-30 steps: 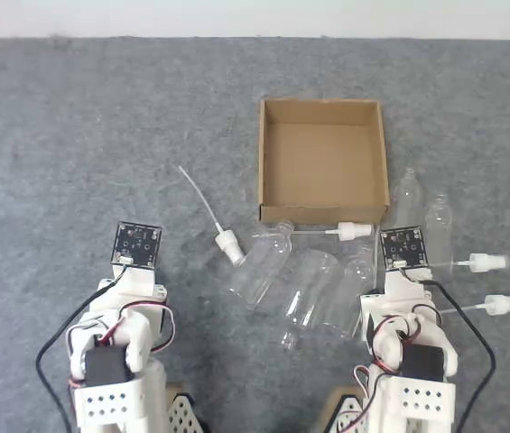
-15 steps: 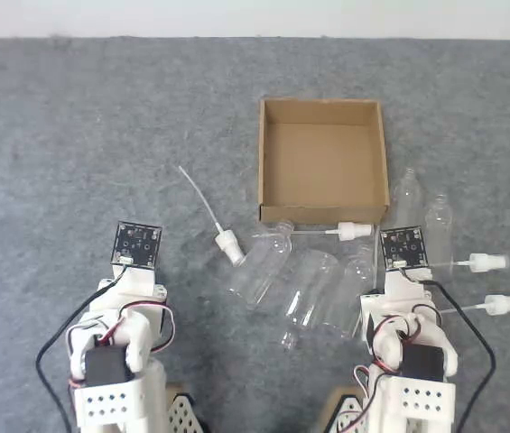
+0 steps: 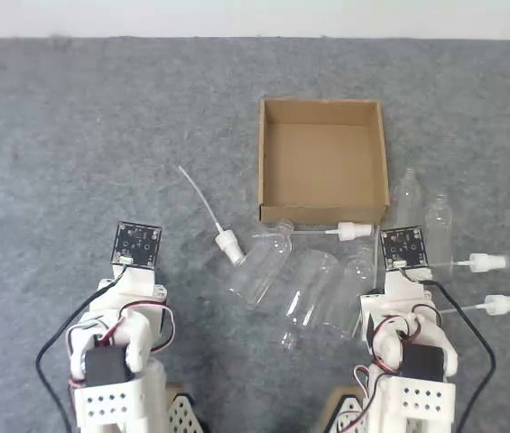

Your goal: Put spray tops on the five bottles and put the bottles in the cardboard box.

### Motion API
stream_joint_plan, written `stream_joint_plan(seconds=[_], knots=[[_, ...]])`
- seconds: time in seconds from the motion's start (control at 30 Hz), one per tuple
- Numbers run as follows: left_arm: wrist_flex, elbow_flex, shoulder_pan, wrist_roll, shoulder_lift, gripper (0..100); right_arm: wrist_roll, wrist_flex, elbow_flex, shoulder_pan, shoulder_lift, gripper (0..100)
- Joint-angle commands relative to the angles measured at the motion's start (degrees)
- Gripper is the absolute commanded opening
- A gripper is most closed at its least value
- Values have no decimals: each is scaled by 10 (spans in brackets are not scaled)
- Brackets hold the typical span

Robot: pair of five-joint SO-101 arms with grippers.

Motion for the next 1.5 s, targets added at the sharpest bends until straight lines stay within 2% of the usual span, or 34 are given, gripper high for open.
stream_joint_plan(seconds=[0.0,1.0,1.47], knots=[[1,-5,-2,-5,-12,13,5,4,12,6,-12,8],[1,-5,-2,-5,-12,13,5,4,12,6,-12,8],[1,-5,-1,-5,-12,13,5,5,12,-16,-12,9]])
